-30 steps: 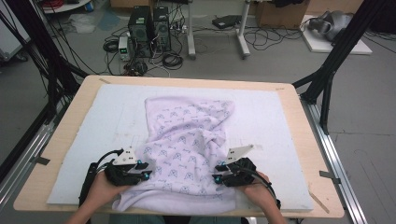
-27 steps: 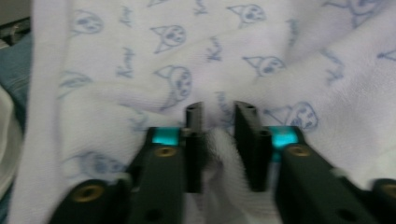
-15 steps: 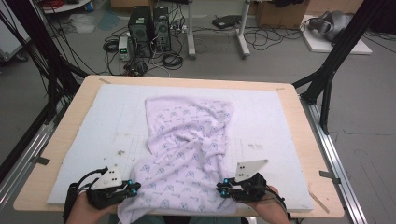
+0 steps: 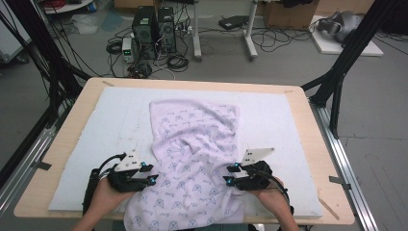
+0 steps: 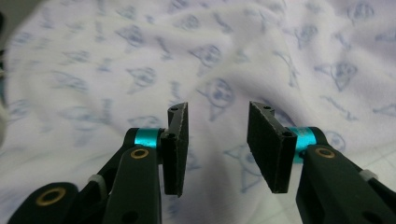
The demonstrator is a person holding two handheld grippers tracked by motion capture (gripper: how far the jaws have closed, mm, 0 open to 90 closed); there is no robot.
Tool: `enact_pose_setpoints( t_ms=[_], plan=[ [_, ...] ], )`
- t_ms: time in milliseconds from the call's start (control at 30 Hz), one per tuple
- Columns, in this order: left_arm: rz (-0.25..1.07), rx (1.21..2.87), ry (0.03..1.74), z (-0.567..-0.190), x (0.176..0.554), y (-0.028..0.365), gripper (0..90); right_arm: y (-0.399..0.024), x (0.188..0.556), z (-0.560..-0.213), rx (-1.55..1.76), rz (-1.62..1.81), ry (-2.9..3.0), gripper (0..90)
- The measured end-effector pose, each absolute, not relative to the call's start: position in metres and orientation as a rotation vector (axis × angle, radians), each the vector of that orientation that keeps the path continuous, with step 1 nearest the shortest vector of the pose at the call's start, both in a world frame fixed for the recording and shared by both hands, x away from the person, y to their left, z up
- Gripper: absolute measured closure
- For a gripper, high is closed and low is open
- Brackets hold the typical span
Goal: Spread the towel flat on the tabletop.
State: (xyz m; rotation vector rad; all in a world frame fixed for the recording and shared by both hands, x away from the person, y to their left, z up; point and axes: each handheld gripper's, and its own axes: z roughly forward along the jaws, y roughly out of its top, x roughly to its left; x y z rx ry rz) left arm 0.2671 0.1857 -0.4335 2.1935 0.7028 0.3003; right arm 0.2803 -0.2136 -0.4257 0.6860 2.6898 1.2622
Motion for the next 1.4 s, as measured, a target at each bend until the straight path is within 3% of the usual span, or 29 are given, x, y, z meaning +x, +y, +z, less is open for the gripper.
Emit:
enact_pose_setpoints(
  t_ms=[67,133,167,200,500,567,633,667,767,900,1067,1167,1333,1367,1400],
  plan=[
    [0.31,2.239,0.694,-0.439,0.27,0.181,66.1,-0.209,0.282,-0.434,0.677,1.206,2.746,59.8],
    [0.327,2.232,0.69,-0.437,0.266,0.182,80.2,-0.204,0.279,-0.44,0.651,1.164,2.787,70.1],
    [0.33,2.231,0.692,-0.436,0.264,0.183,83.9,-0.204,0.275,-0.441,0.64,1.165,2.756,84.2],
    [0.336,2.235,0.683,-0.435,0.26,0.185,85.0,-0.204,0.274,-0.441,0.635,1.177,2.777,87.4],
    [0.324,2.175,0.677,-0.412,0.215,0.212,86.6,-0.206,0.25,-0.424,0.529,1.265,2.793,89.4],
    [0.285,2.152,0.658,-0.406,0.208,0.215,82.6,-0.212,0.245,-0.416,0.502,1.365,2.78,83.7],
    [0.29,2.135,0.651,-0.399,0.209,0.216,70.5,-0.218,0.244,-0.409,0.52,1.36,2.744,81.0],
    [0.287,2.125,0.648,-0.397,0.212,0.216,68.8,-0.221,0.246,-0.407,0.534,1.328,2.728,79.8],
    [0.332,2.114,0.651,-0.398,0.23,0.211,70.0,-0.225,0.26,-0.409,0.606,1.258,2.701,76.1],
    [0.392,2.129,0.69,-0.414,0.265,0.201,82.2,-0.223,0.278,-0.424,0.665,1.211,2.696,73.8],
    [0.373,2.136,0.71,-0.424,0.291,0.194,88.4,-0.218,0.283,-0.433,0.644,1.164,2.717,70.3],
    [0.366,2.204,0.725,-0.434,0.304,0.184,87.5,-0.218,0.284,-0.434,0.657,1.156,2.734,67.3],
    [0.289,2.184,0.797,-0.441,0.312,0.181,63.3,-0.216,0.284,-0.438,0.648,1.142,2.756,62.7],
    [0.319,2.201,0.8,-0.44,0.31,0.177,63.7,-0.215,0.283,-0.441,0.649,1.133,2.769,61.5],
    [0.377,2.224,0.783,-0.44,0.308,0.176,70.1,-0.215,0.284,-0.441,0.645,1.142,2.762,61.5]
  ],
)
